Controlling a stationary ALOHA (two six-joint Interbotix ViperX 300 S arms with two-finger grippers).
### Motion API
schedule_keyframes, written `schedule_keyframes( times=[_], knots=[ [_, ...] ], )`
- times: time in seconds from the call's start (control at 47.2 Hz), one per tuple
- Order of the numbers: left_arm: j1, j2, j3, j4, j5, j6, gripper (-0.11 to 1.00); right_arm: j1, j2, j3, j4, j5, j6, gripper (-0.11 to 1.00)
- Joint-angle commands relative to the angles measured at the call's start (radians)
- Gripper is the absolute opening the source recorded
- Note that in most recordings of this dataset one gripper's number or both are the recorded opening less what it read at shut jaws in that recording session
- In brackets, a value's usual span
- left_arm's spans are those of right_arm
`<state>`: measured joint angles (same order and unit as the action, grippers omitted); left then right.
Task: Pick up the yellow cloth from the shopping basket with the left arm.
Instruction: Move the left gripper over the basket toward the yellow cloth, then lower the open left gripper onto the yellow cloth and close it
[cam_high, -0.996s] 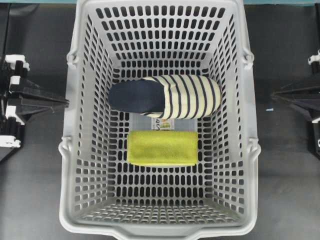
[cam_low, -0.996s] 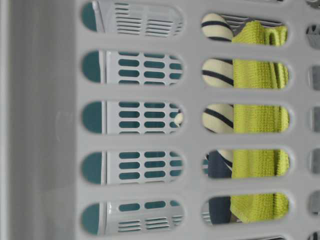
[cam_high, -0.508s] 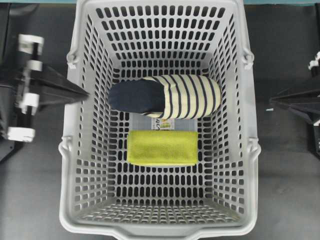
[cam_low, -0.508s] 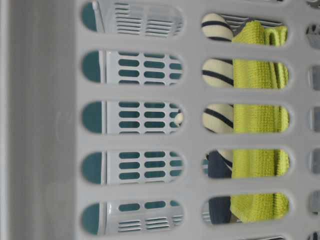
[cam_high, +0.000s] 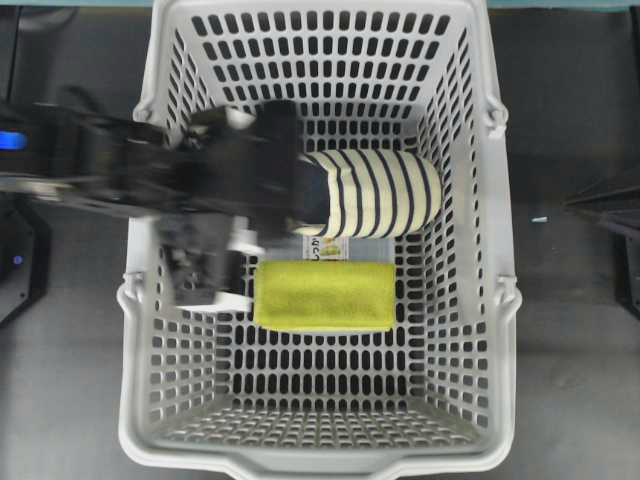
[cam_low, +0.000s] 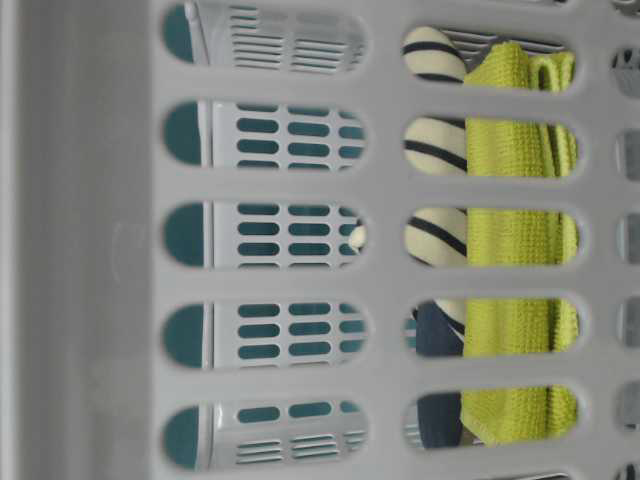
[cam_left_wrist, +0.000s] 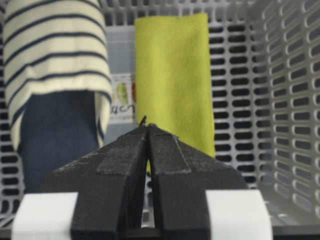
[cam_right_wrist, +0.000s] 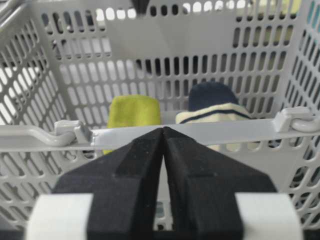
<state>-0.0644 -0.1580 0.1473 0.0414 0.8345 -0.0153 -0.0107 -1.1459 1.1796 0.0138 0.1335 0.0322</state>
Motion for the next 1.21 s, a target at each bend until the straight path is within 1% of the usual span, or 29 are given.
schedule_keyframes(
  times=[0.0, 0.106, 0.233, 0.275, 0.297, 0.339, 0.381, 0.508, 0.551, 0.614, 0.657, 0.742, 0.953, 1.144, 1.186],
  knots=[
    [-0.003, 0.041, -0.086, 0.003, 0.054, 0.000, 0.00, -0.008, 0.000, -0.021, 0.005, -0.006, 0.000, 0.06],
    [-0.003, 0.087, -0.114, 0.005, 0.084, -0.009, 0.00, -0.011, 0.000, -0.021, 0.005, -0.006, 0.002, 0.31],
    [-0.014, 0.132, -0.120, 0.003, 0.091, -0.020, 0.01, -0.003, -0.003, -0.021, 0.006, -0.012, 0.003, 0.66],
    [-0.021, 0.150, -0.121, 0.003, 0.094, -0.021, 0.03, -0.003, -0.005, -0.021, 0.006, -0.014, 0.003, 0.74],
    [-0.025, 0.155, -0.121, 0.005, 0.095, -0.025, 0.07, -0.003, -0.006, -0.021, 0.006, -0.014, 0.003, 0.76],
    [-0.029, 0.167, -0.124, 0.005, 0.095, -0.029, 0.16, -0.003, -0.009, -0.023, 0.006, -0.014, 0.003, 0.76],
    [-0.035, 0.179, -0.124, 0.003, 0.095, -0.037, 0.28, -0.002, -0.011, -0.021, 0.006, -0.014, 0.003, 0.75],
    [-0.048, 0.224, -0.124, 0.003, 0.091, -0.067, 0.67, -0.003, -0.011, -0.020, 0.006, -0.014, 0.003, 0.73],
    [-0.048, 0.241, -0.120, 0.003, 0.092, -0.075, 0.78, -0.003, -0.011, -0.020, 0.006, -0.014, 0.003, 0.73],
    [-0.049, 0.265, -0.115, 0.003, 0.091, -0.084, 0.88, -0.003, -0.011, -0.020, 0.006, -0.015, 0.003, 0.73],
    [-0.049, 0.279, -0.112, 0.003, 0.089, -0.083, 0.90, -0.005, -0.011, -0.020, 0.006, -0.015, 0.003, 0.73],
    [-0.051, 0.308, -0.110, 0.003, 0.077, -0.084, 0.88, -0.006, -0.011, -0.020, 0.006, -0.017, 0.003, 0.73],
    [-0.054, 0.383, -0.092, 0.003, 0.006, -0.074, 0.89, -0.006, -0.011, -0.018, 0.006, -0.017, 0.003, 0.73],
    [-0.054, 0.393, -0.060, 0.003, -0.028, -0.075, 0.88, -0.006, -0.011, -0.017, 0.006, -0.017, 0.003, 0.73],
    [-0.054, 0.391, -0.048, 0.005, -0.037, -0.086, 0.88, -0.006, -0.011, -0.017, 0.006, -0.017, 0.003, 0.72]
  ],
)
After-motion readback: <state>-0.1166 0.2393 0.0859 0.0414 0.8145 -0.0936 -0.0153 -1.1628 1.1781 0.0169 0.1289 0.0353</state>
